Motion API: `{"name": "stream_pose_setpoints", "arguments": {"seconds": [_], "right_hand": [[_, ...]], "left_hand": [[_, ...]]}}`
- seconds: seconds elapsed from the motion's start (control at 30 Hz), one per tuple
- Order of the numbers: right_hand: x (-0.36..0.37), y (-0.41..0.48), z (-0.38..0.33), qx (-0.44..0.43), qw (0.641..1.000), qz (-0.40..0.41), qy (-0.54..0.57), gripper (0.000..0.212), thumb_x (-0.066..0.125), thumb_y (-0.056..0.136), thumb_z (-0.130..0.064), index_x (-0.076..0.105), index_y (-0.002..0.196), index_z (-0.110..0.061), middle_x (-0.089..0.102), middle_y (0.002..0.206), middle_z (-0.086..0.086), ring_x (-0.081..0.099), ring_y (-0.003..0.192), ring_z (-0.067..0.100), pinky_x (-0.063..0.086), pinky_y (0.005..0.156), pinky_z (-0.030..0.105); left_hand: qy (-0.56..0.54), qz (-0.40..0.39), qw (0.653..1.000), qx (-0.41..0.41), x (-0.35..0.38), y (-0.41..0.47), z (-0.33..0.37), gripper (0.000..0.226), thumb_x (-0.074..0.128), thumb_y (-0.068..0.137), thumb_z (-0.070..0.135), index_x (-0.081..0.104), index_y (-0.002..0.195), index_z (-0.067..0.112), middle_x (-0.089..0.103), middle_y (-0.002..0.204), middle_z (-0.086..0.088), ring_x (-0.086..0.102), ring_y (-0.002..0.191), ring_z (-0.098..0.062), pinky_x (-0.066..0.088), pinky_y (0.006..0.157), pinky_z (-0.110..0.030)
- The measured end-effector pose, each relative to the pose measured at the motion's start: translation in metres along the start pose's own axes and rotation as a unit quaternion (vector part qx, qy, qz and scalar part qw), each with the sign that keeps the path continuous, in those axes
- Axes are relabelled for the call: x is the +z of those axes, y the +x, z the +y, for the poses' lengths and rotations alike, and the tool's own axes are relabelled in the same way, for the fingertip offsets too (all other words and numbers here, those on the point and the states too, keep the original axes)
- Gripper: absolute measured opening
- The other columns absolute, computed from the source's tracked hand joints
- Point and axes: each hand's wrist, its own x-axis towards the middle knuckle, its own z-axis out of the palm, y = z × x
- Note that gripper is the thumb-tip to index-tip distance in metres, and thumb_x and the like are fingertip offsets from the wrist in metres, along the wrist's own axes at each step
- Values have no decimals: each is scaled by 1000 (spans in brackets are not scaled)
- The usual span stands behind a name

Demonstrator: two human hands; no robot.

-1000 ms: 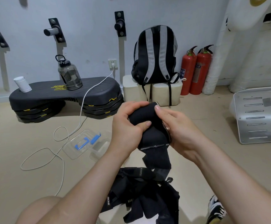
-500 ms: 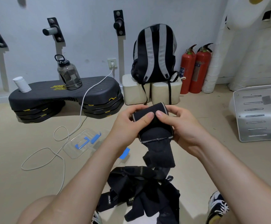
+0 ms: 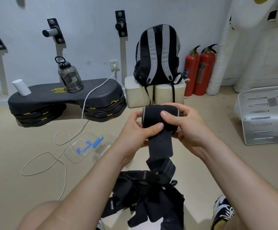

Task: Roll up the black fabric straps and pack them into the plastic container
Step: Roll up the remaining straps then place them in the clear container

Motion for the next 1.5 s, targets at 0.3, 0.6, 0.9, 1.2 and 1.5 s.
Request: {"name": "stream_pose_setpoints", "arguments": {"seconds": [0.3,0.6,0.9,1.2,1.5], "right_hand": [[0,-1,2,-58,998,12,-29,34,64,87,10,65,104,-19,67,101,5,68,92,25,61,73,38],[-12,3,-7,-43,998,48,13,36,62,88,12,63,104,-20,67,102,5,71,80,20,57,62,30],[-2,-3,-1,-19,999,-34,-34,43,61,89,10,73,107,-27,70,106,0,71,80,19,59,68,32],[11,-3,10,-36,995,-51,-81,48,44,84,15,75,104,-15,69,115,13,68,101,32,59,68,30],[15,-2,17,-63,993,-63,-75,49,42,70,-15,77,104,-12,73,107,11,68,95,26,55,69,33]], "left_hand": [[-91,60,992,-59,12,1,-9,55,73,85,2,47,130,18,73,96,-14,72,70,-20,53,52,-28],[275,-85,942,173,0,-19,1,69,75,73,-10,58,124,33,61,104,2,63,87,-7,55,83,-25],[491,65,678,544,-14,-6,0,12,67,90,14,76,90,6,68,101,-9,63,98,-27,51,86,-34],[433,133,755,474,-19,-4,5,12,68,85,19,77,84,11,74,84,2,68,78,-15,53,70,-33],[326,177,857,359,-12,-1,7,7,76,72,9,77,73,16,66,74,18,62,75,-2,46,71,-12]]}}
